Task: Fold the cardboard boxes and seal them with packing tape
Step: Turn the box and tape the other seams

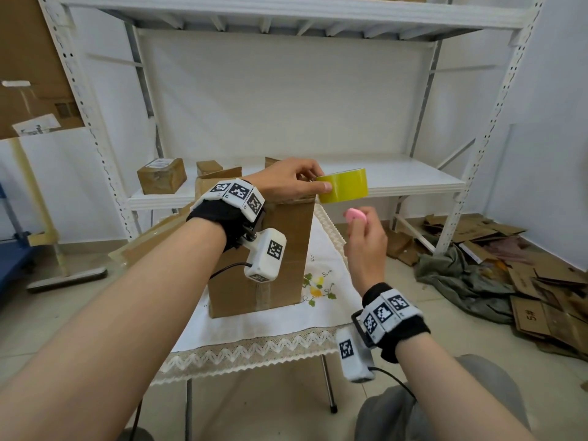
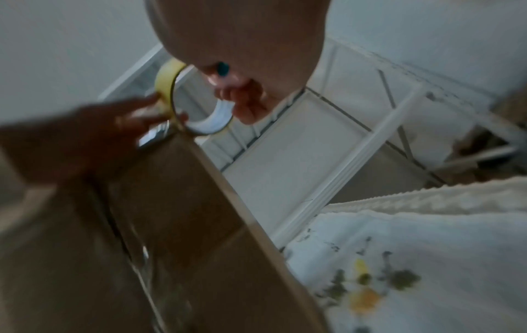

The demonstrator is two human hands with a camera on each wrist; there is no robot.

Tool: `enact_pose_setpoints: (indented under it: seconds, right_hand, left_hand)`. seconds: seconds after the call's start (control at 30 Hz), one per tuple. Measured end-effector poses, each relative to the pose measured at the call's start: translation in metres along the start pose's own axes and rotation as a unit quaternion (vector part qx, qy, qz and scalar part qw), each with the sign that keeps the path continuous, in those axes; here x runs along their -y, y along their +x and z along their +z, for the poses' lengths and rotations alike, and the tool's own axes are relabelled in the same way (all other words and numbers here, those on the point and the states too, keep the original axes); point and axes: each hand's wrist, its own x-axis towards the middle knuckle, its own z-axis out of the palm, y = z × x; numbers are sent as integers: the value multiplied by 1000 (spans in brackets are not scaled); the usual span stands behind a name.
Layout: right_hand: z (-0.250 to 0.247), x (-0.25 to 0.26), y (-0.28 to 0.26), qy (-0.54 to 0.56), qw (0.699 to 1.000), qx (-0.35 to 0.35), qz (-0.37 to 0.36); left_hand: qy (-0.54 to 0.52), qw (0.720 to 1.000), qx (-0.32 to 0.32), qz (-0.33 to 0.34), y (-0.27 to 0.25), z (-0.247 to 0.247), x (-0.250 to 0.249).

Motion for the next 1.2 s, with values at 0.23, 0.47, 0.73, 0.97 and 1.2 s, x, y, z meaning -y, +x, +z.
enact_pose_setpoints:
  seconds: [0.23, 0.47, 0.73, 0.97, 1.2]
  right_hand:
    - [20, -27, -11, -80, 987, 76, -120]
    - [40, -16, -12, -124, 979, 41, -154]
    - [52, -15, -16, -163, 971, -26, -173]
    - [56, -13, -15, -144, 978, -47, -146]
    - [65, -10, -13, -164, 977, -61, -121]
  left_hand:
    - [4, 1000, -6, 2, 1, 2, 1]
    - [4, 1000, -12, 4, -1, 2, -2]
    - [6, 1000, -4, -1, -1, 2, -2]
    - [-1, 1000, -2, -1, 1, 2, -1]
    - [-17, 1000, -12, -4, 2, 2, 0]
